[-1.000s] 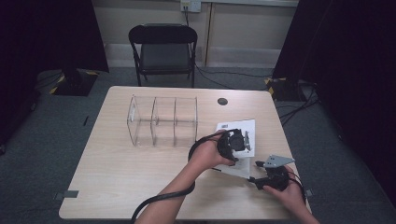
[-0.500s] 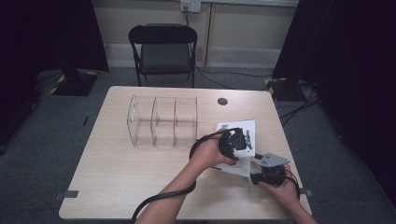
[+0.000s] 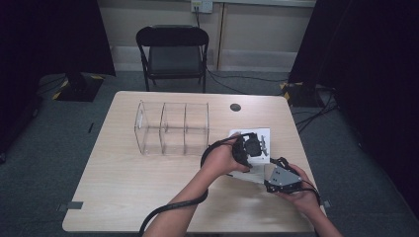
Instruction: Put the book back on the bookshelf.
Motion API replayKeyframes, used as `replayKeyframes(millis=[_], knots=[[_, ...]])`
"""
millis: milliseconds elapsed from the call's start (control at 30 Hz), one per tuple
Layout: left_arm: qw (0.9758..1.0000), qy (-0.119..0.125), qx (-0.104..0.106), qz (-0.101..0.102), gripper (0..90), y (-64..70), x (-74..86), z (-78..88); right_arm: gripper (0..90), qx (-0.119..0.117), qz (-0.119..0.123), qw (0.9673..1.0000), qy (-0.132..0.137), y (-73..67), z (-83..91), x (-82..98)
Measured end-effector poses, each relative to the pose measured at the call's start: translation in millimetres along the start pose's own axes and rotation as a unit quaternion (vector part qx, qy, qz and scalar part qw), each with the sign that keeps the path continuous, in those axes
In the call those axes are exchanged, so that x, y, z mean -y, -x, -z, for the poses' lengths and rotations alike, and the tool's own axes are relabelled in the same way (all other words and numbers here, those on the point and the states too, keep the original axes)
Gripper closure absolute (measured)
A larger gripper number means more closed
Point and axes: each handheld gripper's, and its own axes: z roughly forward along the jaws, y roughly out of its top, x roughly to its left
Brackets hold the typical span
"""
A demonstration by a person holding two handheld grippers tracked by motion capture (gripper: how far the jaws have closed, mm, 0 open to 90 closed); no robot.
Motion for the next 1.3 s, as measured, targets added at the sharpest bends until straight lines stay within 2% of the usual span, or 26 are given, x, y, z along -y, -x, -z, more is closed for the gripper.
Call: replayKeyframes(millis=[33,67,100,133,167,200,233,300,333,367,400,500,533,567,600,700,733,833,900,933,1100,1133,1167,1300], knots=[[1.0000,0.007,0.000,0.006,46.6,-0.6,2.2,1.6,44.6,-0.003,0.019,0.9998,0.006,-1.0,0.8,-2.0],[1.0000,0.005,0.000,0.000,46.5,-1.9,3.0,3.1,47.8,-0.007,0.036,0.9992,0.012,-2.4,1.9,-5.3],[1.0000,0.005,0.000,0.000,46.3,-1.9,3.0,3.1,47.8,-0.007,0.036,0.9992,0.012,-2.4,1.9,-5.3],[1.0000,0.006,0.001,0.003,46.2,-1.5,4.1,3.9,52.4,-0.015,0.056,0.9983,0.012,-3.1,2.9,-12.3],[1.0000,0.007,0.000,0.005,46.2,-1.3,5.2,4.9,52.4,-0.015,0.056,0.9983,0.012,-3.1,2.9,-12.3],[0.9999,0.014,0.001,0.007,44.4,-2.9,8.9,7.6,54.9,-0.026,0.058,0.9979,0.014,-1.5,4.0,-18.3],[0.9995,0.024,-0.002,0.018,43.4,-3.1,11.7,9.7,55.4,-0.031,0.052,0.9980,0.016,0.6,5.3,-20.7],[0.9991,0.033,-0.004,0.025,42.4,-3.6,14.7,11.9,56.4,-0.037,0.045,0.9981,0.020,3.0,7.1,-22.7],[0.9981,0.048,-0.011,0.038,31.8,-4.2,19.3,14.1,57.2,-0.045,0.033,0.9982,0.023,8.2,11.5,-27.9],[0.9971,0.055,-0.017,0.050,26.2,-5.3,22.1,15.5,57.4,-0.048,0.032,0.9981,0.023,9.2,13.0,-29.7],[0.9954,0.061,-0.018,0.071,21.4,-7.6,27.4,18.8,57.4,-0.052,0.029,0.9979,0.024,10.4,14.2,-31.7],[0.9941,0.069,-0.007,0.084,20.7,-7.5,32.4,22.8,57.5,-0.063,0.028,0.9974,0.021,11.9,16.0,-34.8],[0.9918,0.070,0.001,0.107,19.5,-9.1,38.2,27.4,57.8,-0.072,0.028,0.9968,0.020,14.3,17.0,-35.3],[0.9918,0.070,0.001,0.107,19.4,-9.1,38.2,27.4,57.8,-0.072,0.028,0.9968,0.020,14.3,17.0,-35.3],[0.9888,0.079,0.001,0.126,17.8,-12.7,47.2,34.6,58.0,-0.077,0.020,0.9966,0.020,17.5,19.2,-33.6],[0.9877,0.080,0.002,0.134,16.5,-15.1,54.2,40.5,58.0,-0.082,0.008,0.9962,0.025,21.7,22.7,-31.7],[0.9869,0.080,-0.001,0.140,16.5,-14.8,61.6,46.9,58.3,-0.087,0.004,0.9959,0.025,24.5,25.3,-31.4],[0.9869,0.076,-0.007,0.143,16.5,-13.9,68.3,52.1,58.4,-0.091,0.000,0.9955,0.025,27.8,27.5,-31.3],[0.9860,0.078,-0.008,0.147,16.5,-12.8,75.5,56.0,58.6,-0.097,-0.008,0.9949,0.024,32.2,29.8,-30.8],[0.9842,0.082,-0.011,0.157,16.4,-11.6,85.8,59.2,59.3,-0.100,-0.013,0.9947,0.023,36.1,31.5,-31.2],[0.9848,0.064,-0.006,0.161,16.5,-8.1,102.1,55.0,61.8,-0.100,-0.018,0.9948,0.012,45.2,36.0,-34.3],[0.9846,0.060,-0.003,0.164,16.6,-7.6,105.7,53.4,62.2,-0.101,-0.020,0.9946,0.011,48.0,37.0,-34.6],[0.9830,0.061,-0.001,0.173,16.7,-6.9,111.9,49.8,63.2,-0.103,-0.023,0.9943,0.007,53.3,39.2,-35.9],[0.9831,0.057,0.007,0.174,16.7,-5.1,117.7,44.8,64.9,-0.105,-0.027,0.9941,-0.001,61.0,41.7,-38.1]])
